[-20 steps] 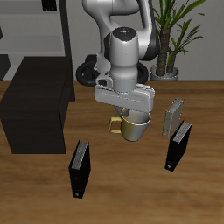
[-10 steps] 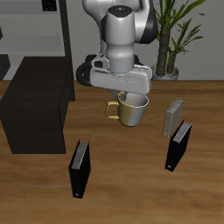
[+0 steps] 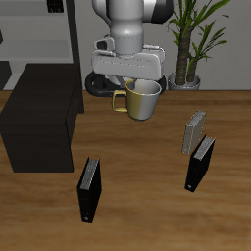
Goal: Place the white-yellow mug on top of the shelf
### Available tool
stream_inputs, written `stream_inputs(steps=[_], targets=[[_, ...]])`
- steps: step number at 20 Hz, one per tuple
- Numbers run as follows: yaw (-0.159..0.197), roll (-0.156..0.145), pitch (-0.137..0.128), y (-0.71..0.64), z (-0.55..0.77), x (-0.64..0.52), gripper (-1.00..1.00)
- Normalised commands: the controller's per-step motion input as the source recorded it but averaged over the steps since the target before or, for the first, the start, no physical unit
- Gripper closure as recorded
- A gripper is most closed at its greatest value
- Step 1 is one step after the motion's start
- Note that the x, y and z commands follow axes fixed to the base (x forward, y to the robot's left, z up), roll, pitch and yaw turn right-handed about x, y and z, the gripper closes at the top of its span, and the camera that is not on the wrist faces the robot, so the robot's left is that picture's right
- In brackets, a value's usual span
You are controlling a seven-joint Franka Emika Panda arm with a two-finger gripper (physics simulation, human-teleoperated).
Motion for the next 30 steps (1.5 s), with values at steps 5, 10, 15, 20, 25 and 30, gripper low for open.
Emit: stream_inputs(steps=[5,10,15,20,25,30], targets=[[0.049,0.029,-0.024,-0.12,0.61,-0.19,1.00],[0.005,0.043,0.009,-0.18,0.44,-0.15,1.00],[0.005,0.050,0.032,-0.26,0.28,-0.08,1.00],[0.005,0.096,0.055,-0.29,0.21,-0.02,1.00],[0.028,-0.002,-0.007,-0.29,0.13,-0.06,1.00],[-0.004,-0.014,0.007,-0.36,0.17,0.01,1.00]])
